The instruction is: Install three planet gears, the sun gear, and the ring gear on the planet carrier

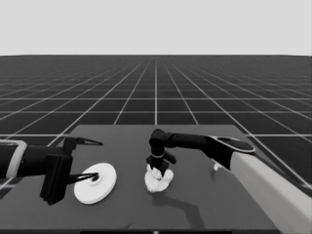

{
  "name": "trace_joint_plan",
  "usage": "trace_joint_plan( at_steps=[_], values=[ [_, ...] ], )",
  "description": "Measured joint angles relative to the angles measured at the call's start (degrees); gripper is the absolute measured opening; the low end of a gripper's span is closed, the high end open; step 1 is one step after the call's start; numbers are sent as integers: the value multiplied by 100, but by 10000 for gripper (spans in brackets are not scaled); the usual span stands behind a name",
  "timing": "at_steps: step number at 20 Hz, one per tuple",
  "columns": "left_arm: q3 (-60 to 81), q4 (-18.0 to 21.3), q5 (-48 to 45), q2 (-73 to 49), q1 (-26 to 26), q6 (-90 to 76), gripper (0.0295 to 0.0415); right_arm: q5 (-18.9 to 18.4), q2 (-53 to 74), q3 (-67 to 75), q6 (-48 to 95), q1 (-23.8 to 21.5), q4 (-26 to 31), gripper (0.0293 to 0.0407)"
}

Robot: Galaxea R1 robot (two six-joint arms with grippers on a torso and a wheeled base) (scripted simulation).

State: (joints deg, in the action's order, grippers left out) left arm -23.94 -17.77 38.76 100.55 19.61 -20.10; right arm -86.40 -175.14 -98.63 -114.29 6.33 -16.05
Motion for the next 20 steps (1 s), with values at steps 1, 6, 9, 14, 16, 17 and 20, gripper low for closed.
trace_joint_plan(
  at_steps=[1,6,9,14,16,17,20],
  values=[
    [0,0,0,0,0,0,385,0,0,0,-60,0,0,309],
    [0,0,0,0,0,0,385,0,0,0,-360,0,0,309],
    [0,0,0,0,0,0,385,0,0,0,-540,0,0,309],
    [0,0,0,0,0,0,385,0,0,0,-840,0,0,309],
    [0,0,0,0,0,0,385,0,0,0,-960,0,0,309],
    [0,0,0,0,0,0,385,0,0,0,-1020,0,0,309],
    [0,0,0,0,0,0,385,0,0,0,-1200,0,0,309]
  ],
)
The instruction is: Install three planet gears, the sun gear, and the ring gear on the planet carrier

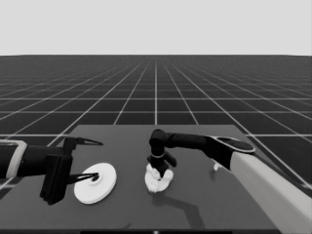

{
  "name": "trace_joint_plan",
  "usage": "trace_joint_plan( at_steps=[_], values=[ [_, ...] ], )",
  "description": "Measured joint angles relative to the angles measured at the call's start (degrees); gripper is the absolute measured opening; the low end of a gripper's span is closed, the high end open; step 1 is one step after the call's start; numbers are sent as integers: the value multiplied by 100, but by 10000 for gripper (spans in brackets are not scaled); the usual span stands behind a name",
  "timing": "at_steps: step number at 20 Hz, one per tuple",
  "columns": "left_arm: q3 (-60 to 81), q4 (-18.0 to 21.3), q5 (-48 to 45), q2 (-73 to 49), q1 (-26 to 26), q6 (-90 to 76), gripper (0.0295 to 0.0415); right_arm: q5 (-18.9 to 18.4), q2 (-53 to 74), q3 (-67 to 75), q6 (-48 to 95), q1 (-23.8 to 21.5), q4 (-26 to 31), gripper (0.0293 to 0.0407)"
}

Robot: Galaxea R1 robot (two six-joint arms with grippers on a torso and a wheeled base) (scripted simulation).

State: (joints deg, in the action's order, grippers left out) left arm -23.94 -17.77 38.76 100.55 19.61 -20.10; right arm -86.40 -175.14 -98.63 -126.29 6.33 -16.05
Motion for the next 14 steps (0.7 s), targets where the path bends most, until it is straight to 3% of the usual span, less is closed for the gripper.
trace_joint_plan(
  at_steps=[14],
  values=[
    [0,0,0,0,0,0,385,0,0,0,-840,0,0,309]
  ],
)
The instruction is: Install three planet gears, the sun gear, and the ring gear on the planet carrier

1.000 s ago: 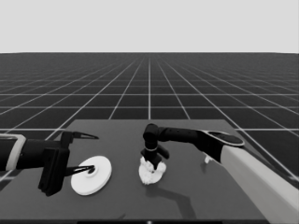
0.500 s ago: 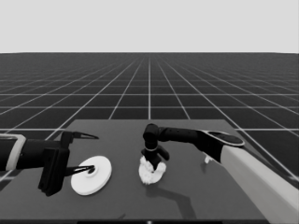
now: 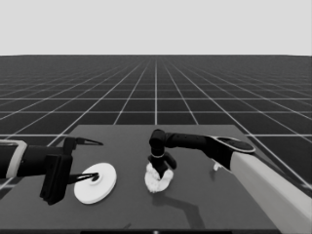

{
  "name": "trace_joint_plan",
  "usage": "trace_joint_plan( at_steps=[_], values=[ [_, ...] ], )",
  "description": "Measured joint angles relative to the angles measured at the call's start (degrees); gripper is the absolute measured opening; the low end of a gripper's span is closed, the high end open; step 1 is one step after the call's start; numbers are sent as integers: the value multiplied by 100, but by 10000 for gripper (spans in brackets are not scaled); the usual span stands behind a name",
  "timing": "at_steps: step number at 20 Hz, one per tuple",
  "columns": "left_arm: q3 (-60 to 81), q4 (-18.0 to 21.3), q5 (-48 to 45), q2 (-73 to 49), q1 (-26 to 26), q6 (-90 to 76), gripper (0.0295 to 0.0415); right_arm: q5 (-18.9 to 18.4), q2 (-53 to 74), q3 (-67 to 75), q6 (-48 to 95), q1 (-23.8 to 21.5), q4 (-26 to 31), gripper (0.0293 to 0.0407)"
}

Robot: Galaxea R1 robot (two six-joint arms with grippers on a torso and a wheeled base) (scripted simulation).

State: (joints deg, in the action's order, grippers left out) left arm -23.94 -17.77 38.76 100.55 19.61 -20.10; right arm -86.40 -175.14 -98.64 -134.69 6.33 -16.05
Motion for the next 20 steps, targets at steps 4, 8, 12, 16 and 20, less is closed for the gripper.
trace_joint_plan(
  at_steps=[4,8,12,16,20],
  values=[
    [0,0,0,0,0,0,385,0,0,0,-216,0,0,339],
    [0,0,0,0,0,0,385,0,0,0,-261,-1,0,384],
    [0,0,0,0,0,0,385,1,0,0,-265,-1,-1,385],
    [0,0,0,0,0,0,385,-427,154,723,4012,-1567,1453,388],
    [0,0,0,0,0,0,385,-414,123,581,5212,-1980,1837,385]
  ],
)
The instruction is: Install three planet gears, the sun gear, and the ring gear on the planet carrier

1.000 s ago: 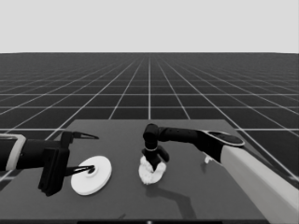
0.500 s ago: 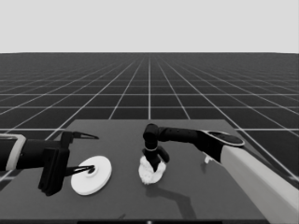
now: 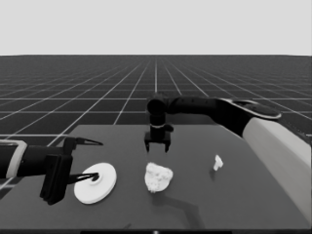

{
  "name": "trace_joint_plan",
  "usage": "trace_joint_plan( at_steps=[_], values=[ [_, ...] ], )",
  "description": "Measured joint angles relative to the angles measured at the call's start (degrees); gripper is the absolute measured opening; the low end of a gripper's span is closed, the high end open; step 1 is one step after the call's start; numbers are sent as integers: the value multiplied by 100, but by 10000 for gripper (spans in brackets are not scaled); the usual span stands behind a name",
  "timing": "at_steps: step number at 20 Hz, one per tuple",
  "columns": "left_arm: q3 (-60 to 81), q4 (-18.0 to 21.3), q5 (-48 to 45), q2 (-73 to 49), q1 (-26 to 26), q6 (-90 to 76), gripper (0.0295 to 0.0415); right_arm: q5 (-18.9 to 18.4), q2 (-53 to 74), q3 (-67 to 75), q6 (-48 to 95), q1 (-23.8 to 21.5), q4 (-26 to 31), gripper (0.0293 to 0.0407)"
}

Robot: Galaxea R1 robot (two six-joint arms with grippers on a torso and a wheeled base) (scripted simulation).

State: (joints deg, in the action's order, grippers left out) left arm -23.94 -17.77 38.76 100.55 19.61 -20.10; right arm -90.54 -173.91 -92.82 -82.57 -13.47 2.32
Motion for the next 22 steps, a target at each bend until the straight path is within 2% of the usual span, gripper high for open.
trace_joint_plan(
  at_steps=[3,4,5,6,7,9,13,14,15,16,17,18,19,22],
  values=[
    [0,0,0,0,0,0,385,2,-4,-24,139,-36,42,385],
    [0,0,0,0,0,0,385,942,1528,2539,2603,855,-1689,406],
    [0,0,0,0,0,0,385,1495,3903,4390,4185,1983,-2734,395],
    [0,0,0,0,0,0,385,1816,5376,5480,5116,2604,-3348,388],
    [0,0,0,0,0,0,385,2010,6204,6135,5664,2943,-3709,386],
    [0,0,0,0,0,0,385,2194,6945,6749,6176,3239,-4048,385],
    [0,0,0,0,0,0,385,2280,7271,7030,6414,3365,-4207,385],
    [-470,-1435,2360,364,53,2779,398,2285,7288,7045,6428,3371,-4216,385],
    [-1172,-581,4541,1246,129,5443,409,2288,7298,7054,6436,3375,-4222,385],
    [-2152,590,5195,1859,59,6729,401,2290,7304,7059,6440,3377,-4225,385],
    [-2962,1327,5331,2175,-47,7295,393,2291,7307,7062,6443,3378,-4227,385],
    [-3532,1756,5375,2356,-128,7546,388,2292,7309,7064,6445,3379,-4228,385],
    [-3911,2005,5401,2471,-181,7660,386,2292,7310,7065,6446,3379,-4229,385],
    [-4415,2282,5440,2623,-247,7741,385,2292,7311,7066,6447,3379,-4229,385]
  ],
)
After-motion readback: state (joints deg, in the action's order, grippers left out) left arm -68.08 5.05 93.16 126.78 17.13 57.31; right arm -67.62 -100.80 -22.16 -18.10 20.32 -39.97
